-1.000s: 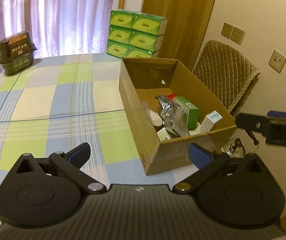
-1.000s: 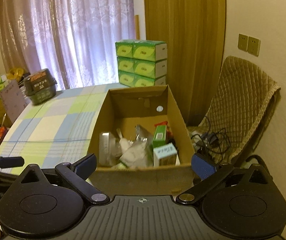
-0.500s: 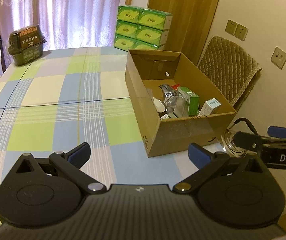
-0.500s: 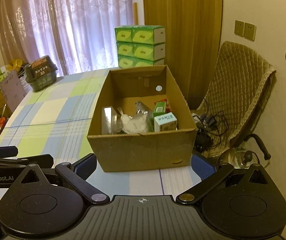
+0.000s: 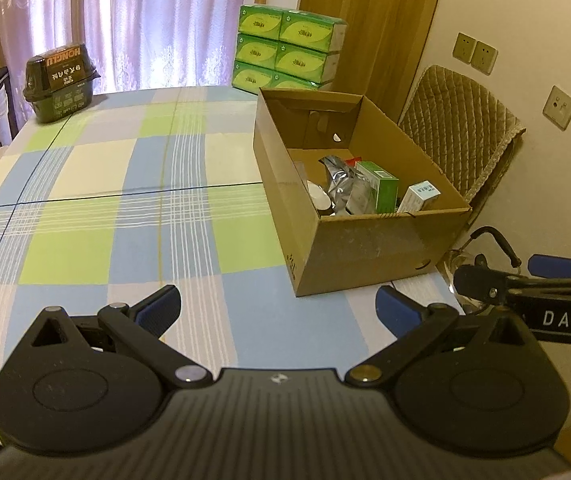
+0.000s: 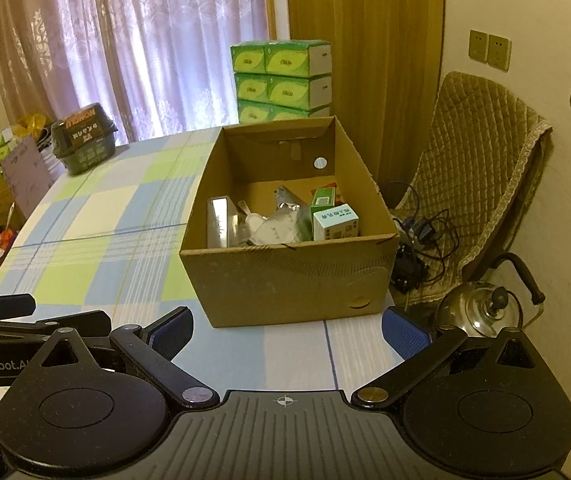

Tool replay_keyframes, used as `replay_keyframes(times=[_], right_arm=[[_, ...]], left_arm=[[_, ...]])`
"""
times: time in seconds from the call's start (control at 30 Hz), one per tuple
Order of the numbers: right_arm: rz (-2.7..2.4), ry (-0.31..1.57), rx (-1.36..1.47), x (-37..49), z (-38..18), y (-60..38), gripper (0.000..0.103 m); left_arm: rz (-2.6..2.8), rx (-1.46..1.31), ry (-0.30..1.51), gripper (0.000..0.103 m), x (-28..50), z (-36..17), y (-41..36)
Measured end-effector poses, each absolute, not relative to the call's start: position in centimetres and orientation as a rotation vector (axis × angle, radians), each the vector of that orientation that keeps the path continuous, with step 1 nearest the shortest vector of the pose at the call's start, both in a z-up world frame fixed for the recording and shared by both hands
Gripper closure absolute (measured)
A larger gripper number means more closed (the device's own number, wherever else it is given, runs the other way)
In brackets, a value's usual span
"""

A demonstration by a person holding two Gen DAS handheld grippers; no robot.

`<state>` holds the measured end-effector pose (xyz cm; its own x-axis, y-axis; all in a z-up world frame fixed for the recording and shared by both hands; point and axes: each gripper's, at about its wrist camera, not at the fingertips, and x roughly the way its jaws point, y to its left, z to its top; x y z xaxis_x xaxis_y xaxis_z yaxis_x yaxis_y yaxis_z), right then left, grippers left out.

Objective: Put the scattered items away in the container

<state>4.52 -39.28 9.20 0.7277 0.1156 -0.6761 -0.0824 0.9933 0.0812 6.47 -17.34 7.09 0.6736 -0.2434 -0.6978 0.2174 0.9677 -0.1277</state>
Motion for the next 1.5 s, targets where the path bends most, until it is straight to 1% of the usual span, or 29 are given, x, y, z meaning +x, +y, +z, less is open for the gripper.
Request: replay_keyframes(times=[0.83, 1.5], right_arm=[[0.113, 0.792, 0.038, 5.8, 7.8, -39.0, 0.000], [0.115, 0.792, 0.038, 6.2, 7.6, -38.8, 0.000]], left_arm=[[-0.200, 0.007, 0.815, 0.001, 7.5, 5.4, -17.3], [-0.197, 0.014, 0.811, 0.001, 7.5, 5.2, -17.1]])
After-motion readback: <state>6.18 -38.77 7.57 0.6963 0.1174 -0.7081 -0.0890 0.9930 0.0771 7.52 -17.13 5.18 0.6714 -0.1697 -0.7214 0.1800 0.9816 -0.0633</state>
